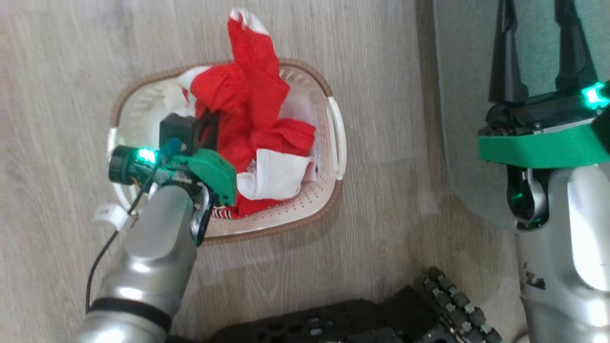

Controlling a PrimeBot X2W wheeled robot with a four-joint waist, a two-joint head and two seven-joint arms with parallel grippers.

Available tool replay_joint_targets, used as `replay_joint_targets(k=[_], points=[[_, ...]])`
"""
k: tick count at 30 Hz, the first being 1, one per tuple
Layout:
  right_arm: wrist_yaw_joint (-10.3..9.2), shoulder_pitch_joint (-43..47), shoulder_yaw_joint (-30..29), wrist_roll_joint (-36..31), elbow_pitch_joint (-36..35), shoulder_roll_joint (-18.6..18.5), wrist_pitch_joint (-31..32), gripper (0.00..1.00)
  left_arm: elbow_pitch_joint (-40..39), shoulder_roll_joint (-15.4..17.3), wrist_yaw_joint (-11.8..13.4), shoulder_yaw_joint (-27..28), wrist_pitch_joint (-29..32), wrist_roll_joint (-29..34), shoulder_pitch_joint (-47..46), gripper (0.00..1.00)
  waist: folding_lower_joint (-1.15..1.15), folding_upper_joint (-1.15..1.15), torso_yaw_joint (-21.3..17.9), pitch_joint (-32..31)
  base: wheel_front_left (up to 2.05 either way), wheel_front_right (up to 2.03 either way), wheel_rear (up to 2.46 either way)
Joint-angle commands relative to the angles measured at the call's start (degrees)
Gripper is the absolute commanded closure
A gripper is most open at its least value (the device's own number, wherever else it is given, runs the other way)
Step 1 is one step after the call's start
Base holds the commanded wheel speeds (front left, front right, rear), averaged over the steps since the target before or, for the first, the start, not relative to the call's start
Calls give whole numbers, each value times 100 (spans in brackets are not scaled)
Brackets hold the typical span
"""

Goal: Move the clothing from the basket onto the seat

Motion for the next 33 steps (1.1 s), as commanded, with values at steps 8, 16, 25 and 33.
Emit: replay_joint_targets(k=[8, 16, 25, 33], points=[[-1, 554, 55, -32, 211, -9, -36, 0, -1173, 142, -233, -10, -56, 174, 778, 100, 0, 0, 257, -1222, 0, 0, 0], [-1, 1068, -2, -142, 558, -9, -36, 0, -1784, 244, -414, -59, -56, 186, 1222, 100, 0, 0, 441, -2447, 0, 0, 0], [-1, 1705, 145, -166, 894, -9, -36, 0, -2091, 238, -624, -35, 21, -133, 1304, 100, 0, 0, 553, -3771, 0, 0, 0], [-1, 2030, 517, -156, 1051, -9, -36, 0, -2337, 265, -711, -124, 303, -233, 1116, 100, 0, 0, 557, -4500, 0, 0, 0]])
